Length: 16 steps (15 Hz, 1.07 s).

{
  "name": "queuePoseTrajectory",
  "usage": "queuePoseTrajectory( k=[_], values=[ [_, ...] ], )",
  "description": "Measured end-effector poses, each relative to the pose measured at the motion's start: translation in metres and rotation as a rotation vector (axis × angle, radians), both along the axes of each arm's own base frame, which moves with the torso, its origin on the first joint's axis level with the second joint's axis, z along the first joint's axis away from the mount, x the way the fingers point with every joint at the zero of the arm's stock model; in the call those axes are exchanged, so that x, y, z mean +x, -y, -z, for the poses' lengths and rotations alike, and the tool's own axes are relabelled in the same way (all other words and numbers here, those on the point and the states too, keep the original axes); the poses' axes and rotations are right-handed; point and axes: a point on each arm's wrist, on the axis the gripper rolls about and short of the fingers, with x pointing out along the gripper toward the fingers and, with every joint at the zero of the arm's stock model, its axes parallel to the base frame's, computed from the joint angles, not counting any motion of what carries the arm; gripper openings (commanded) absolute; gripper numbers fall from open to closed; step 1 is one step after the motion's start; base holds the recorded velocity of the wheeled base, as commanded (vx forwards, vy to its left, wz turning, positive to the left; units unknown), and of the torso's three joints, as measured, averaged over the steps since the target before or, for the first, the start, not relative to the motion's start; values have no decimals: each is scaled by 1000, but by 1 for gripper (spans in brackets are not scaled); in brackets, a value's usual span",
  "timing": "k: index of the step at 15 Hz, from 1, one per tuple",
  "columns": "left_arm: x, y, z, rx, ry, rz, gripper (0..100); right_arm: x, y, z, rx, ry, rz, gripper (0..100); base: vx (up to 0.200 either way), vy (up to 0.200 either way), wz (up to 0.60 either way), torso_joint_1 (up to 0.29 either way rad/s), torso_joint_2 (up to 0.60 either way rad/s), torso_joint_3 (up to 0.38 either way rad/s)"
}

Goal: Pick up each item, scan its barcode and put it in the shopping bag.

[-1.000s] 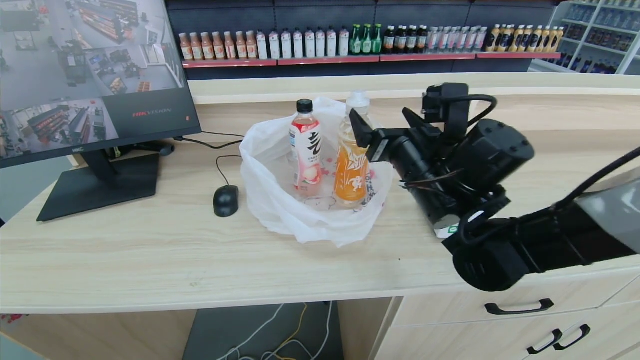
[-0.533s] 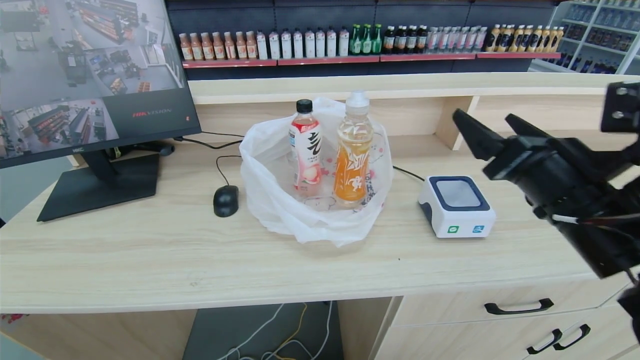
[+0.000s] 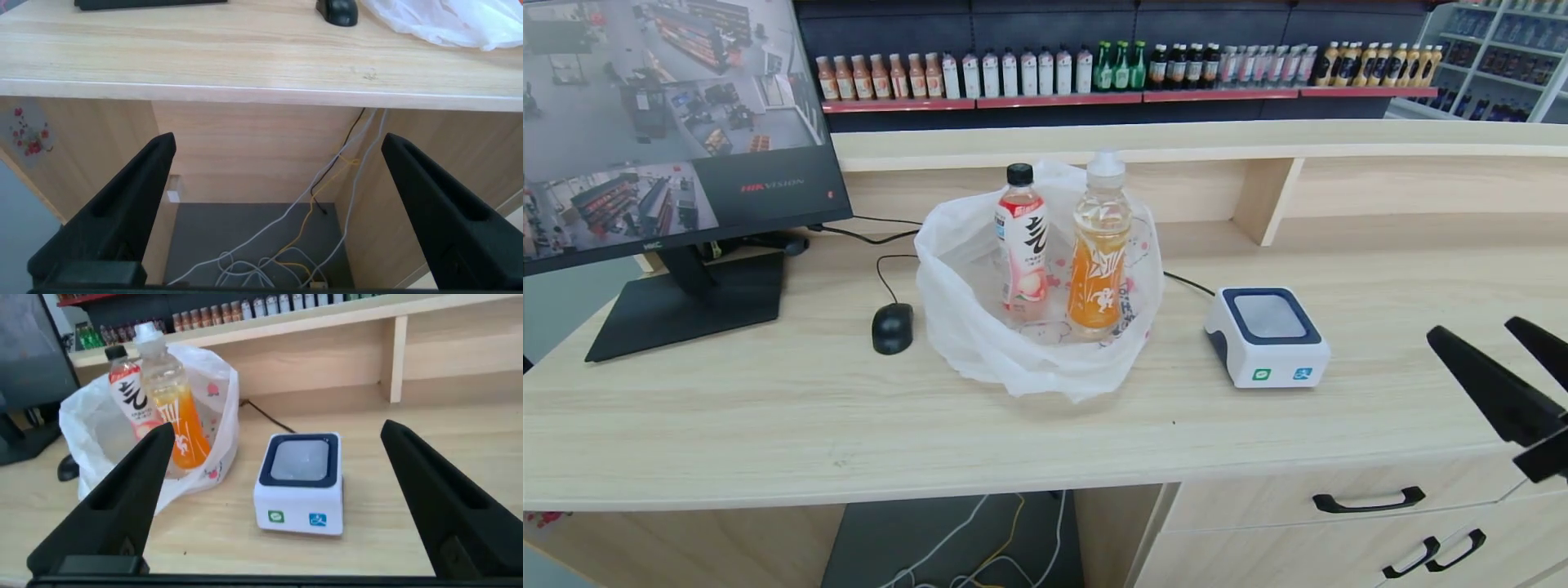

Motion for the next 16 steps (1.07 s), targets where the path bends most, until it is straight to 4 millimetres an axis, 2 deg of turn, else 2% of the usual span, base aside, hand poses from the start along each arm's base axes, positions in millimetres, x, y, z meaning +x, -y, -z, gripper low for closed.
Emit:
queuePoseTrajectory(
  k=[6, 11, 14, 16],
  values=[
    [0, 0, 0, -1, 0, 0, 100, -36, 8, 28, -96, -203, -25, 100, 0, 0, 0, 0, 0, 0],
    [0, 0, 0, -1, 0, -1, 100, -93, 23, 65, -226, -347, -87, 100, 0, 0, 0, 0, 0, 0],
    [0, 0, 0, -3, 0, -1, 100, -120, 33, 89, -267, -363, -106, 100, 0, 0, 0, 0, 0, 0],
    [0, 0, 0, -3, 0, 0, 100, -130, 37, 99, -275, -336, -100, 100, 0, 0, 0, 0, 0, 0]
  ],
)
